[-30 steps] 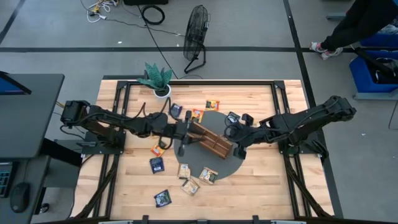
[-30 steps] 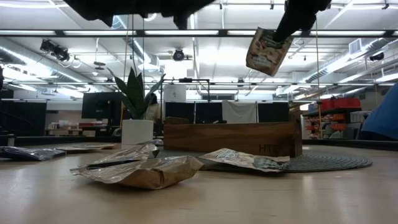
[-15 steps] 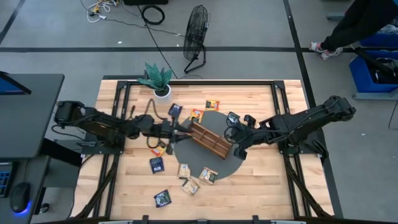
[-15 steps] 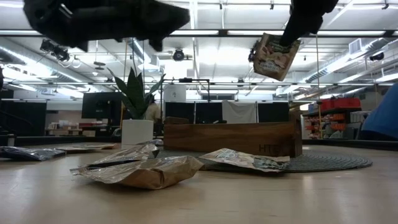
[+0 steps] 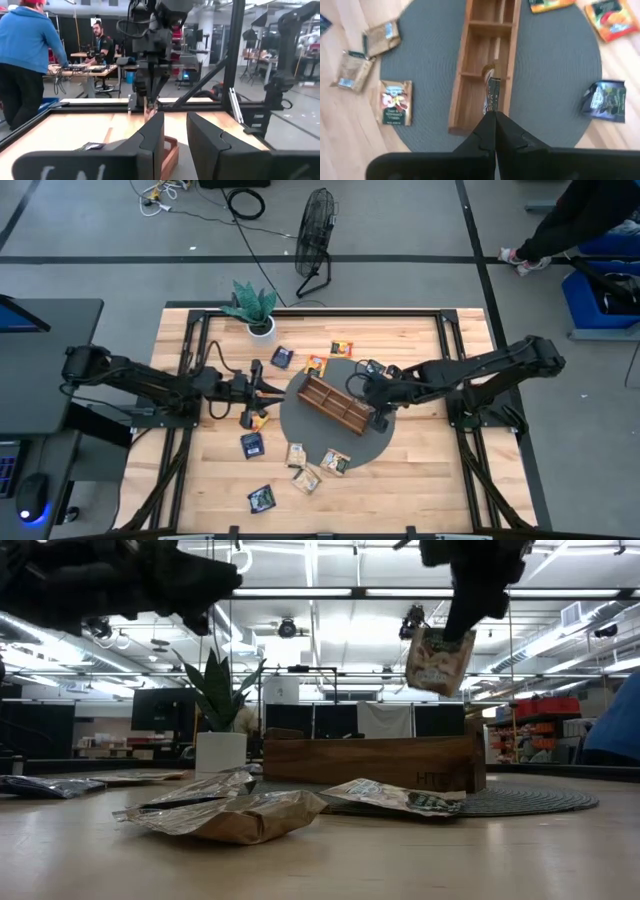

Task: Pick & Place Tea
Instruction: Put the brown tea bag into the right section of the wooden organizer

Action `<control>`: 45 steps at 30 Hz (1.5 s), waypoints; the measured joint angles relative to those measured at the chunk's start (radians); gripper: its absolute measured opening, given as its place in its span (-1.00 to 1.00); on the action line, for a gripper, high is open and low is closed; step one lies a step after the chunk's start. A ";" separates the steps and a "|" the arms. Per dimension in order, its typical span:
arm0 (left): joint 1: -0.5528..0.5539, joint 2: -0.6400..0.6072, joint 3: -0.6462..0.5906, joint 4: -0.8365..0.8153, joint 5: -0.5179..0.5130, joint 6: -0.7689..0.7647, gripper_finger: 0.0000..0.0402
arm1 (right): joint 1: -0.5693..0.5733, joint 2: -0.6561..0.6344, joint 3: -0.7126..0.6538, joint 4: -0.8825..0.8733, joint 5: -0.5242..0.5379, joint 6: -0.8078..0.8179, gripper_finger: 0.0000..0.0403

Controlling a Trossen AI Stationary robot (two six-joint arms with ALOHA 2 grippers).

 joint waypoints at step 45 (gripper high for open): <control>0.000 -0.060 -0.033 -0.072 0.000 -0.016 -0.56 | -0.083 0.267 0.001 0.036 -0.067 -0.055 -0.95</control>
